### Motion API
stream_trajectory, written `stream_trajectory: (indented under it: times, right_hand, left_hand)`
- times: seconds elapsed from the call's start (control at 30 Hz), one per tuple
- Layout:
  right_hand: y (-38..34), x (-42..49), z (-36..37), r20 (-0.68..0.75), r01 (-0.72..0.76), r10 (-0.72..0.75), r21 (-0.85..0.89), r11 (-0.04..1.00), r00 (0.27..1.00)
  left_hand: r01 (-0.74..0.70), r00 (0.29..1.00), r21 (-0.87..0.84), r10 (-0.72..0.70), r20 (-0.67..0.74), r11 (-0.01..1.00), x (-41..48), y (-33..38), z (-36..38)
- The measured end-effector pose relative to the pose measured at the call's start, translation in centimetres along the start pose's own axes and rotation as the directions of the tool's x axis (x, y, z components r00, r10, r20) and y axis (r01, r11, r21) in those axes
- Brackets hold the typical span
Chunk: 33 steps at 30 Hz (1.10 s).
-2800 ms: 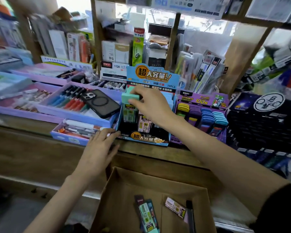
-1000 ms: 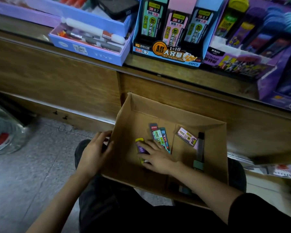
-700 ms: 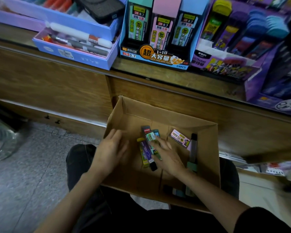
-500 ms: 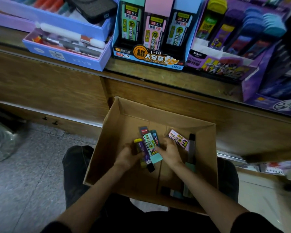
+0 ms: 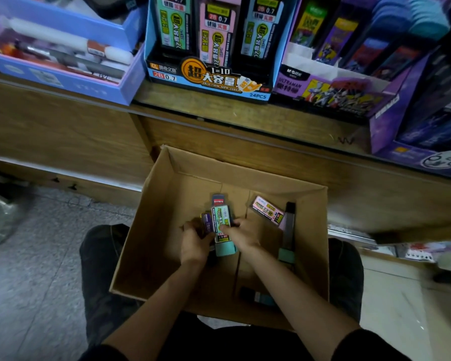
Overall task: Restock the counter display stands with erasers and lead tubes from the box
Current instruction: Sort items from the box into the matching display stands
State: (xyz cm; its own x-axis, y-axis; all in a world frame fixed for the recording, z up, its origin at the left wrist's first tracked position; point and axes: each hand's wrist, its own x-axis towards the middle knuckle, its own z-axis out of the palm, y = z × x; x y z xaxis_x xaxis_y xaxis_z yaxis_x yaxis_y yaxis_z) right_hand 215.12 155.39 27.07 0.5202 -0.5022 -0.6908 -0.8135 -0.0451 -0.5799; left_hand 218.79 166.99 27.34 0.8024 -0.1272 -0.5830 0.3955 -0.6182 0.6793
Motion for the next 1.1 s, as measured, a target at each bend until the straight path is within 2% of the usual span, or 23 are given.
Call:
stream_trajectory:
  times: [0.07, 0.17, 0.27, 0.37, 0.57, 0.63, 0.8, 0.93, 1.03, 1.1]
  right_hand:
    - [0.4, -0.1, 0.2, -0.017, 0.027, -0.027, 0.002, 1.0, 0.999]
    - [0.7, -0.4, 0.5, 0.015, 0.012, -0.015, 0.186, 0.982, 1.0]
    - [1.0, -0.7, 0.3, 0.063, 0.005, -0.023, 0.276, 0.961, 0.998]
    - [1.3, -1.2, -0.5, 0.121, -0.024, -0.016, 0.323, 0.946, 0.993]
    - [0.7, -2.7, -3.7, 0.14, 0.045, -0.118, 0.443, 0.896, 0.983]
    - [0.2, -3.5, -5.3, 0.164, 0.085, -0.18, 0.464, 0.882, 0.97]
    - [-0.8, -5.6, -8.4, 0.26, 0.13, -0.257, 0.424, 0.897, 0.931]
    - [-1.9, -7.0, -10.4, 0.302, 0.181, -0.29, 0.343, 0.922, 0.908]
    - [-2.5, -7.9, -11.3, 0.313, 0.224, -0.32, 0.304, 0.926, 0.894]
    - [-2.6, -8.2, -11.7, 0.303, 0.237, -0.329, 0.304, 0.923, 0.894]
  left_hand:
    - [-0.038, 0.999, 0.036, 0.038, 0.0, 0.999, 0.0, 0.0, 0.2]
    - [-0.042, 0.999, 0.008, 0.042, 0.026, 0.999, 0.1, 0.1, 0.5]
    - [0.052, 0.997, -0.239, -0.034, 0.076, 0.97, 0.0, 0.8, 0.1]
    - [0.165, 0.979, -0.482, -0.086, 0.182, 0.86, -0.4, 1.2, -0.4]
    - [0.182, 0.967, -0.618, -0.026, 0.252, 0.765, -0.4, 2.2, -1.9]
    - [0.164, 0.966, -0.621, 0.002, 0.258, 0.766, -0.2, 2.9, -2.5]
    - [0.073, 0.917, -0.635, 0.198, 0.346, 0.769, -0.9, 5.1, -4.1]
    - [0.095, 0.903, -0.649, 0.208, 0.375, 0.755, -2.0, 7.6, -5.4]
    - [-0.076, 0.873, -0.504, 0.302, 0.384, 0.86, -2.8, 8.8, -6.0]
    - [-0.181, 0.853, -0.442, 0.364, 0.374, 0.878, -3.3, 9.2, -6.3]
